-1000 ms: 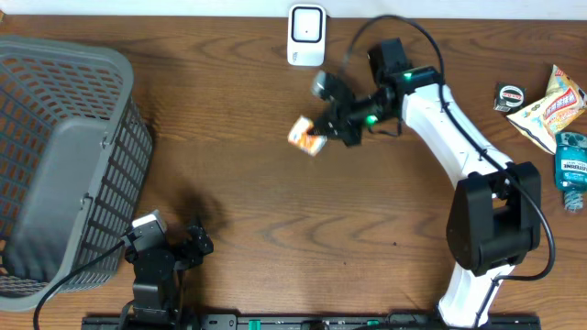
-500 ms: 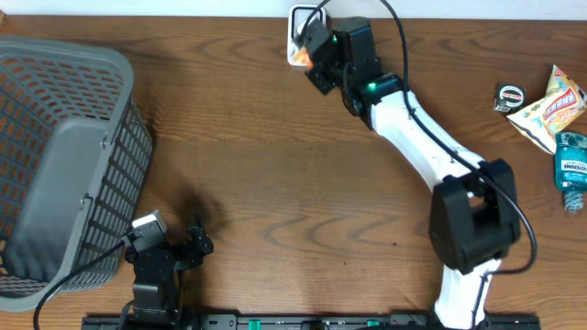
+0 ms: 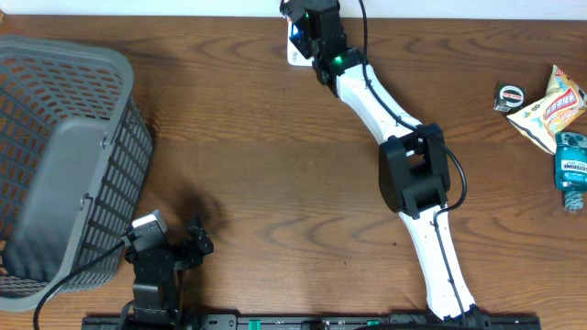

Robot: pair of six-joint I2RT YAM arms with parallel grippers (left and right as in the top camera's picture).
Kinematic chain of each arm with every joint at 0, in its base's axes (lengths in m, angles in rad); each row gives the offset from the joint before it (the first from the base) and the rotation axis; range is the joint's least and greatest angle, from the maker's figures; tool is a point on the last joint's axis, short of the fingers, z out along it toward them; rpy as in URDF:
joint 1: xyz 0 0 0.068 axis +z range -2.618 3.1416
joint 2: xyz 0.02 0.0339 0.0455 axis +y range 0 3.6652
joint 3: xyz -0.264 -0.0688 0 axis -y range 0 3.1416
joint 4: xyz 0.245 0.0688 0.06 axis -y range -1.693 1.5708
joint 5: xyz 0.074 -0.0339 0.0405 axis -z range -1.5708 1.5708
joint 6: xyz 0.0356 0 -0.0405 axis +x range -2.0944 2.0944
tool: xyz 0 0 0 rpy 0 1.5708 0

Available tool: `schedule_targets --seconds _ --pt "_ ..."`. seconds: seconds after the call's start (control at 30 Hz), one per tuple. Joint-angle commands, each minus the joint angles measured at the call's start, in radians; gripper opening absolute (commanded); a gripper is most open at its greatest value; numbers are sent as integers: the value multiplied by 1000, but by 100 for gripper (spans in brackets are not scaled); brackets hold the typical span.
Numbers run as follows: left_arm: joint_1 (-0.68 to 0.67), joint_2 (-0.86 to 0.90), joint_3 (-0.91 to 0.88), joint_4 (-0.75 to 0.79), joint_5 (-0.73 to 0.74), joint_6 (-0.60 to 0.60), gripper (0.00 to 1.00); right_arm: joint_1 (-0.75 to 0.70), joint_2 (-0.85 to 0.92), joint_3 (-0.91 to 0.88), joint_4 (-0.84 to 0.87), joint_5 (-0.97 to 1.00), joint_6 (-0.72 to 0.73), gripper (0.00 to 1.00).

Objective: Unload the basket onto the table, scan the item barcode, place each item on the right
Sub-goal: 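Hold the orange box up against the white scanner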

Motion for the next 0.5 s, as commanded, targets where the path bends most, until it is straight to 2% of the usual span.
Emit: schedule_targets --seconds 0.0,0.2,0.33,0.47 --pt "1 -5 -11 -8 -10 -9 98 -7 6 50 -6 36 -8 1" --pt "1 -5 -11 -8 -10 -9 98 -8 2 81 -93 90 14 1" --pt "1 -5 -11 -8 -10 -9 98 -27 -45 124 -297 108 71 1" --pt "1 -5 -11 -8 -10 -9 98 -76 -124 126 -501 227 144 1"
